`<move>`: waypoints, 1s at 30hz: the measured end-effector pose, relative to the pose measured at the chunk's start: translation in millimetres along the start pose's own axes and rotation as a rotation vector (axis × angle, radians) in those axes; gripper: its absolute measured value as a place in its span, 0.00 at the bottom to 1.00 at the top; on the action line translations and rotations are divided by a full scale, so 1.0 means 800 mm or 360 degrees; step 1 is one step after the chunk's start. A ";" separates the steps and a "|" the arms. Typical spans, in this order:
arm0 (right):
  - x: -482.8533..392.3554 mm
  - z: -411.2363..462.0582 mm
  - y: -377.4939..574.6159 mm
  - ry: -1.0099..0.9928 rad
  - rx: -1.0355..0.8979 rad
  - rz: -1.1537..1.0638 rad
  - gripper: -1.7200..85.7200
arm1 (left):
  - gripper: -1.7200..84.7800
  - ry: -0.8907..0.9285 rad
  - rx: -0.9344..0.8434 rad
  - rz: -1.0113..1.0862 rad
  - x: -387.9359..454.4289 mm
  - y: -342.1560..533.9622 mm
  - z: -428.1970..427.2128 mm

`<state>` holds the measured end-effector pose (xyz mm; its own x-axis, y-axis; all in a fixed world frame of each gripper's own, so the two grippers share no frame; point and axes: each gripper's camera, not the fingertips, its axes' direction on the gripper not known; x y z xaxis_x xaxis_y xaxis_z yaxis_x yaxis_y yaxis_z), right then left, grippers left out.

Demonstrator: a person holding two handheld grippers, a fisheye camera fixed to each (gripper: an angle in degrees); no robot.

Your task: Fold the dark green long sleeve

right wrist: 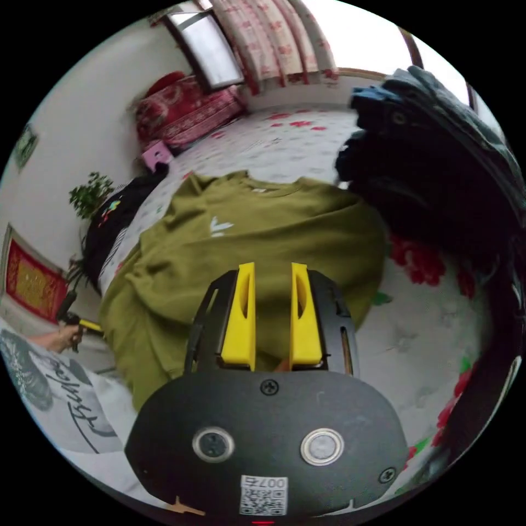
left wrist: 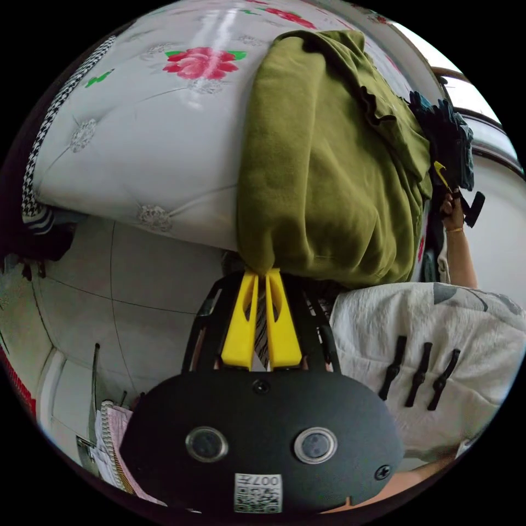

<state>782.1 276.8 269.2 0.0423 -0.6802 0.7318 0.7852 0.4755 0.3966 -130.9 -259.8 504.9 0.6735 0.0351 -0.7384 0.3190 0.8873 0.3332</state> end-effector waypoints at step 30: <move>-0.092 -0.145 0.164 -0.0137 -0.0348 0.0184 0.15 | 0.01 0.0536 0.0129 0.0566 -0.114 0.025 -0.068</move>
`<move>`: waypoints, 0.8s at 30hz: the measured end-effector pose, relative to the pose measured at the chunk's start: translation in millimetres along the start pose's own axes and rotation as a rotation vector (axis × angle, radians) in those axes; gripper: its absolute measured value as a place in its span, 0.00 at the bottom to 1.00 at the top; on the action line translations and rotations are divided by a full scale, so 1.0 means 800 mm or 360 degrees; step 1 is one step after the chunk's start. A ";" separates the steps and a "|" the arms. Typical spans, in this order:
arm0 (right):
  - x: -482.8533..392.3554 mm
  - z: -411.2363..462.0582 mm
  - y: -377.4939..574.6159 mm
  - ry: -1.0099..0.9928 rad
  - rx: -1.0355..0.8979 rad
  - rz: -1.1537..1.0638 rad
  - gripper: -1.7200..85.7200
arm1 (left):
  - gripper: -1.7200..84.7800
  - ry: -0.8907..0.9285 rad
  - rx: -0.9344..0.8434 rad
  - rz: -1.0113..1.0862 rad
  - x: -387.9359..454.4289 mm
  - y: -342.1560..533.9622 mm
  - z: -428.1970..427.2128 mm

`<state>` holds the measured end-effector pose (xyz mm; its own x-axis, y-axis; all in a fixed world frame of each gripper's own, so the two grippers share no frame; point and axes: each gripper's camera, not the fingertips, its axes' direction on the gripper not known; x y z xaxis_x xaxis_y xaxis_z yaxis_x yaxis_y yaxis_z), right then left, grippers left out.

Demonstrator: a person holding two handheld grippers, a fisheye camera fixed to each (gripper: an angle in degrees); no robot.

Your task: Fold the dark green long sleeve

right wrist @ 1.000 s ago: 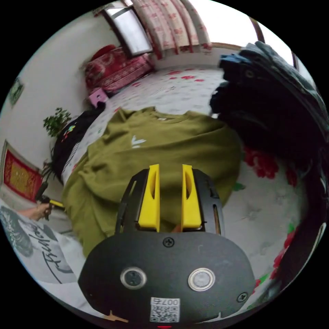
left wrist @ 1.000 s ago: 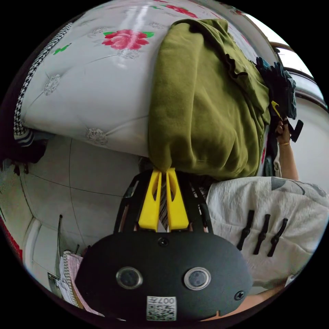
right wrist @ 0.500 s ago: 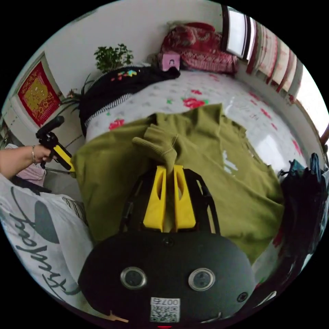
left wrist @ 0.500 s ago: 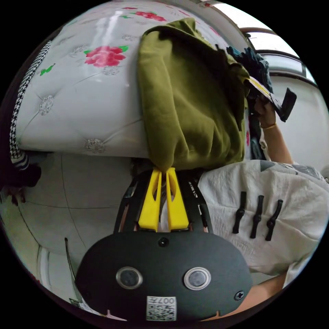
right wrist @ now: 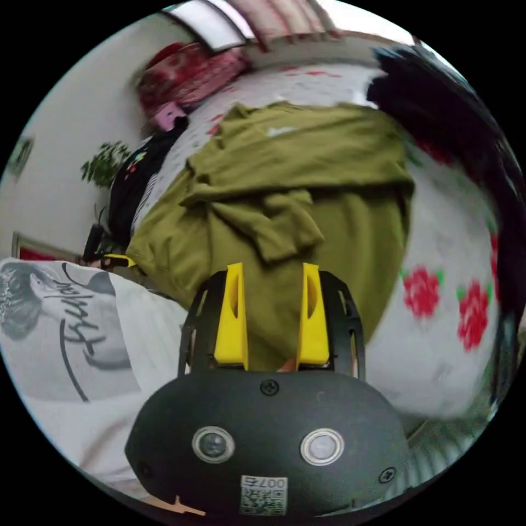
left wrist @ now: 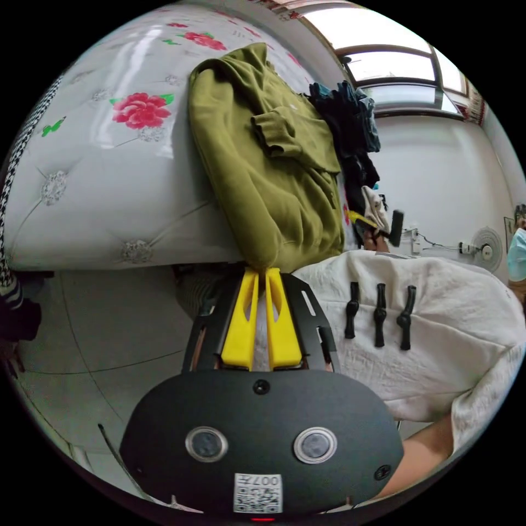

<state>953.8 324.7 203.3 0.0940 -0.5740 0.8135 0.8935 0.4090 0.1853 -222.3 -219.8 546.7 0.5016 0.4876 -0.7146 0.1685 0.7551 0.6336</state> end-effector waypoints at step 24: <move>0.204 -0.272 -0.008 -0.0985 0.0585 0.0312 0.04 | 0.01 0.0801 0.0659 0.0337 0.010 -0.169 -0.186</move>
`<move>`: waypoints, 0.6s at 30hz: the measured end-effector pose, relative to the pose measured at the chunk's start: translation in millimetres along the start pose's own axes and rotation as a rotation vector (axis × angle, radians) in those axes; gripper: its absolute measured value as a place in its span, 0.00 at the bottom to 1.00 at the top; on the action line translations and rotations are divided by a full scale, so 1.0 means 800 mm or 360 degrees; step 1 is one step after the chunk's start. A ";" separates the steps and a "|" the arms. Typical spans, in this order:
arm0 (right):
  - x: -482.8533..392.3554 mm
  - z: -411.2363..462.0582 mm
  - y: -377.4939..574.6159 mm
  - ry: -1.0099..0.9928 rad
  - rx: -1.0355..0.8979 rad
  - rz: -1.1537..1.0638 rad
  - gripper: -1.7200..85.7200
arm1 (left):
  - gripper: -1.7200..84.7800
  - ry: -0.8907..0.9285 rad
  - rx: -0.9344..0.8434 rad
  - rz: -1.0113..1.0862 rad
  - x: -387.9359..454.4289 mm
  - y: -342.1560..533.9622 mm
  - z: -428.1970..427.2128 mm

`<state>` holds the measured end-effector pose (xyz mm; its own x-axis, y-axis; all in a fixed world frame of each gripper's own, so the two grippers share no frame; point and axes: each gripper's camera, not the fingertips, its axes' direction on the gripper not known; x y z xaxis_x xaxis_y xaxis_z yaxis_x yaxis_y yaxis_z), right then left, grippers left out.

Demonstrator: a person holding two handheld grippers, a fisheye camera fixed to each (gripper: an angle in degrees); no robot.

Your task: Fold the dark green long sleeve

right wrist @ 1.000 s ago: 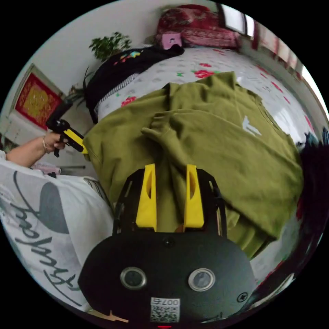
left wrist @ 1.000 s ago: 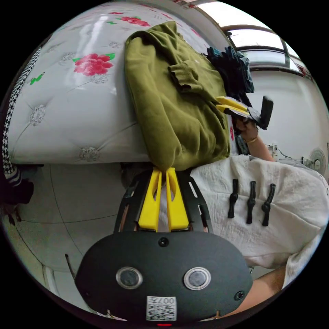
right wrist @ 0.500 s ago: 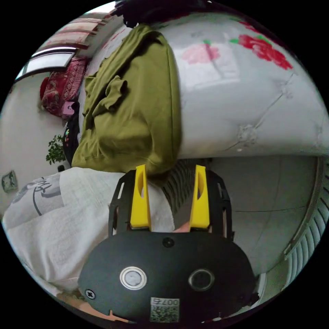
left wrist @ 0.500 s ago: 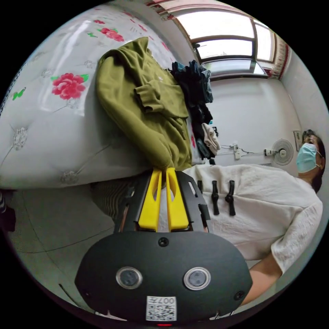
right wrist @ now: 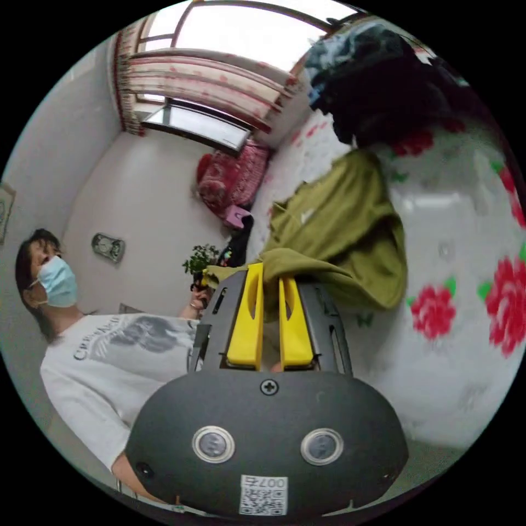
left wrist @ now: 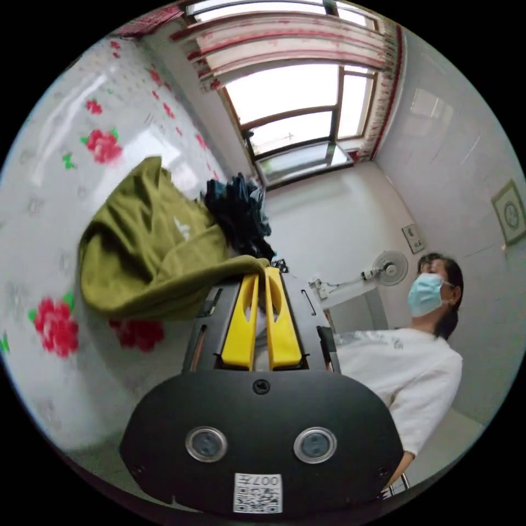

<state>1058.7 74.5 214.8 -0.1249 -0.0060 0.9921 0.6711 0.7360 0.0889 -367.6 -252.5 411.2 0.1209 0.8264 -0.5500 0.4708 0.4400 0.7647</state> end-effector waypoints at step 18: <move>0.134 0.075 -0.179 0.0829 0.0122 0.0391 0.14 | 0.13 -0.1230 0.0155 -0.0248 -0.114 -0.148 0.098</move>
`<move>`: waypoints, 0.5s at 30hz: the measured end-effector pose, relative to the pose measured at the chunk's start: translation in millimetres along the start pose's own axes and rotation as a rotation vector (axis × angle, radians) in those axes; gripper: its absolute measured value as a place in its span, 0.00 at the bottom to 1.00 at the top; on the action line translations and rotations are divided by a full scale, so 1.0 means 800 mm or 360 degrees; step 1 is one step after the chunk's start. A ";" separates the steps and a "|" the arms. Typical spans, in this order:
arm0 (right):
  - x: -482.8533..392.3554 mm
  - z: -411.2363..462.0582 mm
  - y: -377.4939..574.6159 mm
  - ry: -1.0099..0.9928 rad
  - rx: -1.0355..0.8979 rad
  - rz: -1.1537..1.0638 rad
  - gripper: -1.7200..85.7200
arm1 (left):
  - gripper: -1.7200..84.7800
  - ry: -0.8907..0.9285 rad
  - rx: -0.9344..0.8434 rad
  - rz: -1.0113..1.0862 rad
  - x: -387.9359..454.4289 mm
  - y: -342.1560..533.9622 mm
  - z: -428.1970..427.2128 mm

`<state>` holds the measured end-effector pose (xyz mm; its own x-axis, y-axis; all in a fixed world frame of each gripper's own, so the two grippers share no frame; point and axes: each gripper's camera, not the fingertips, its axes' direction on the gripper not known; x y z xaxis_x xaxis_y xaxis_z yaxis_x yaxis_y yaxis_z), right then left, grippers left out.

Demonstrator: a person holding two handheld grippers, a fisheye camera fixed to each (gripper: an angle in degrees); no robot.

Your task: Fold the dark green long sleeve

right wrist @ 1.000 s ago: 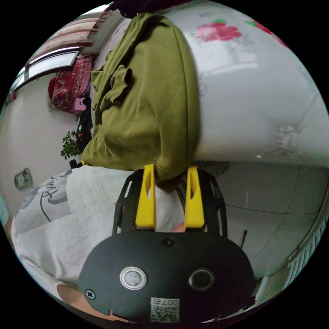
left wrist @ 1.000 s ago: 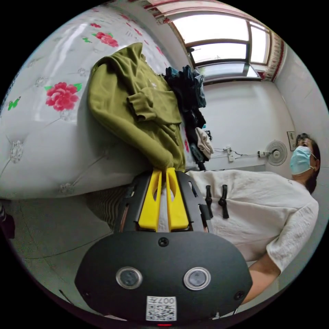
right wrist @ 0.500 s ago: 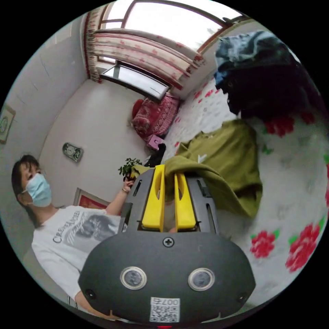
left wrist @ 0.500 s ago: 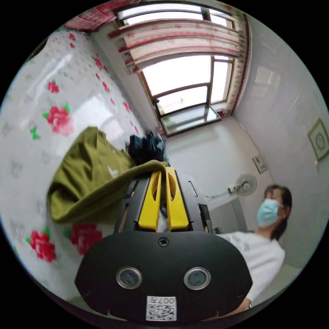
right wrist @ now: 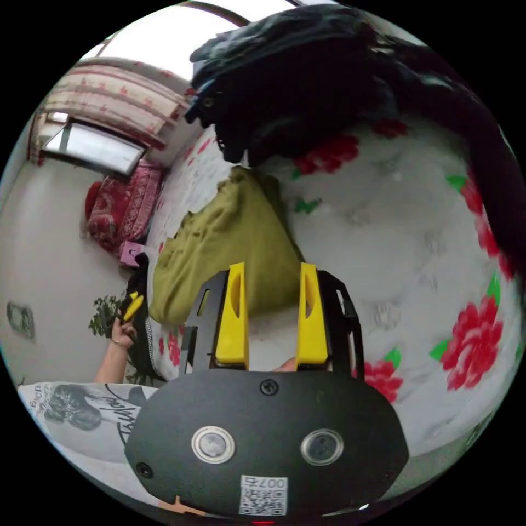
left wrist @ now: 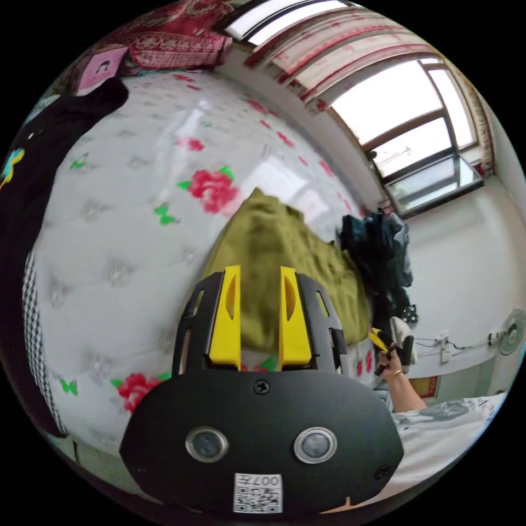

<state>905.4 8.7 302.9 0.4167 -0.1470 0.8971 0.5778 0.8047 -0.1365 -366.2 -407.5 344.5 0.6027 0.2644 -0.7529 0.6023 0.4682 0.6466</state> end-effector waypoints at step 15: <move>0.073 0.065 0.027 -0.0377 -0.0074 0.0586 0.06 | 0.03 -0.0345 -0.0295 -0.0046 0.003 0.005 0.090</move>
<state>905.8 47.6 373.9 0.4313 0.2851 0.8560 0.4543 0.7511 -0.4790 -324.4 -466.0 354.0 0.6966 0.0716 -0.7138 0.5269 0.6242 0.5768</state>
